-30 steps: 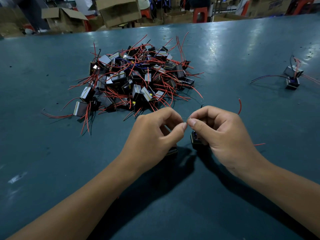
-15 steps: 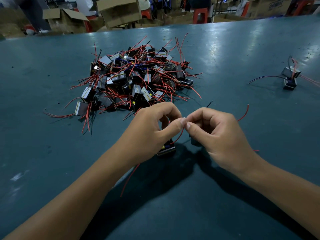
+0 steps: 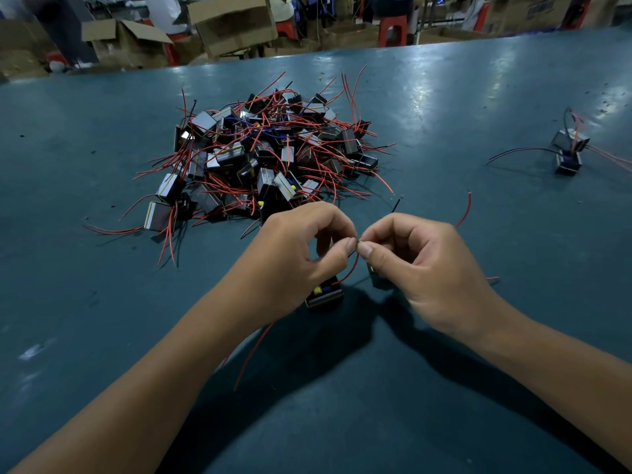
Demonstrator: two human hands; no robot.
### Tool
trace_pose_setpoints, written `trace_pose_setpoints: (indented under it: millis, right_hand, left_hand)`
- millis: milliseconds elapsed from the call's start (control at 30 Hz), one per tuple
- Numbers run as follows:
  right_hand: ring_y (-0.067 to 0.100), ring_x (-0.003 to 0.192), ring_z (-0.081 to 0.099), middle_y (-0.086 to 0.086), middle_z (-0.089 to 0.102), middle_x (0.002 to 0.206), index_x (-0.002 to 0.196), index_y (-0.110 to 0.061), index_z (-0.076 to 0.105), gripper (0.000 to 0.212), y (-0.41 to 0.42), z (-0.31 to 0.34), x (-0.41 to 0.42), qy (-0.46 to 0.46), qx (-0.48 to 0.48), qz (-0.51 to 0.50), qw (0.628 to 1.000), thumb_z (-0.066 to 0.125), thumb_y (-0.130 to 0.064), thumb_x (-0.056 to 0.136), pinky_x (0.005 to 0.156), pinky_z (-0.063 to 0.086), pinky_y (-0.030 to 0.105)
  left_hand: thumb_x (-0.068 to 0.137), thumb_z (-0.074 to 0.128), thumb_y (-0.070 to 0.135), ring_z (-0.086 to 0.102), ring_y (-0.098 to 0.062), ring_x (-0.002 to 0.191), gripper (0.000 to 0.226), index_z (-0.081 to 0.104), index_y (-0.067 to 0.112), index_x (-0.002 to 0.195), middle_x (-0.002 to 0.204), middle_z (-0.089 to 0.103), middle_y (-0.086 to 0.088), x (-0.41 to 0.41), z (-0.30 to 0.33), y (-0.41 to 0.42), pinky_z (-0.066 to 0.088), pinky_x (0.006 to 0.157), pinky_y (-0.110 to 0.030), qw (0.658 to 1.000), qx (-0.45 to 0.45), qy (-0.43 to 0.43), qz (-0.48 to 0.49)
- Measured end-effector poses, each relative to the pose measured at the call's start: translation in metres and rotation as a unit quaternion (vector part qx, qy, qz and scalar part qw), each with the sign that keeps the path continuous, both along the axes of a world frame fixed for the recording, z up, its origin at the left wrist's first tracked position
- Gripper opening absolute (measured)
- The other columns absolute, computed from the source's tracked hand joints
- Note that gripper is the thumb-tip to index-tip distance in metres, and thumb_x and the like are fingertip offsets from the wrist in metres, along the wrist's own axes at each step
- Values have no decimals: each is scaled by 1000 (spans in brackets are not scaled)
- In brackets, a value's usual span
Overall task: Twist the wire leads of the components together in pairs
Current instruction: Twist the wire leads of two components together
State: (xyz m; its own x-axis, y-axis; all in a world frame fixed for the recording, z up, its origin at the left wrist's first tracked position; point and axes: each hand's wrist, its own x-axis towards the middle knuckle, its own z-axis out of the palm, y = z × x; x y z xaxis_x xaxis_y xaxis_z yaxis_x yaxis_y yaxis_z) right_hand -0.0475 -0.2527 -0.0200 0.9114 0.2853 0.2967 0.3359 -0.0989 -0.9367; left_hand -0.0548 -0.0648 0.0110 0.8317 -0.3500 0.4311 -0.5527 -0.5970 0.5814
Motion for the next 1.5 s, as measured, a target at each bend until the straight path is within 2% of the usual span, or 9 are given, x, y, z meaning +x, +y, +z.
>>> trace_pose_setpoints:
  millis: [167,333,567,700,767,867,1167,1333,1500]
  right_hand:
    - [16,56,47,-3,56,59,80,-18,66,7,1,2,-1,-1,-13,-7,1000,64,-23,83,54,39,36]
    - [27,53,50,6,60,59,77,-19,64,8,2,4,-1,-22,-35,-28,999,64,-20,84,54,44,47]
    - [24,53,49,2,59,57,73,-18,63,9,2,5,0,-36,-71,-58,995,61,-24,81,52,42,41]
    - [14,51,46,3,59,56,73,-19,63,11,2,5,0,-34,-81,-62,994,62,-26,81,50,39,36]
    - [18,50,48,5,60,58,73,-19,63,11,1,4,-1,-32,-83,-66,994,63,-27,80,50,40,38]
    - [27,52,52,3,62,59,73,-19,62,11,2,3,-2,-37,-95,-70,992,64,-25,82,51,42,39]
    - [27,52,52,8,61,58,71,-17,63,14,-1,6,0,-19,-77,-53,995,67,-17,84,53,44,41]
    - [10,51,47,-1,58,55,74,-15,66,16,-5,8,3,11,-39,-57,998,70,-10,88,49,39,21]
    - [9,53,48,0,58,58,77,-14,67,14,-4,10,2,39,-12,-24,999,68,-9,90,51,41,21]
  left_hand:
    - [90,59,13,51,-18,75,10,64,6,85,81,59,-1,-5,-1,-10,46,69,-36,990,81,-111,38]
    - [93,52,12,57,-31,75,21,63,-1,81,80,61,-12,-12,-1,-19,47,67,-43,968,141,-189,80]
    - [91,60,2,58,-34,71,15,62,-3,77,76,60,-16,-11,-6,-27,50,63,-49,955,166,-217,118]
    - [89,64,6,56,-18,71,9,63,4,79,75,61,-2,-12,-4,-25,46,67,-34,985,85,-102,107]
    - [89,66,8,51,-3,60,14,63,14,76,64,57,13,-9,-4,-21,40,58,-17,994,-10,16,109]
    - [91,65,10,44,0,49,19,63,18,74,54,53,17,-7,-6,-16,33,51,-12,986,-74,119,95]
    - [85,61,5,53,-26,71,6,64,0,83,79,61,-11,-7,-5,-13,40,67,-36,978,103,-118,136]
    - [93,64,8,52,-11,73,5,67,6,88,77,59,6,7,1,14,41,64,-17,981,14,-51,189]
    - [99,56,21,47,-1,72,13,58,16,88,76,52,11,8,-11,12,35,61,-12,990,31,6,136]
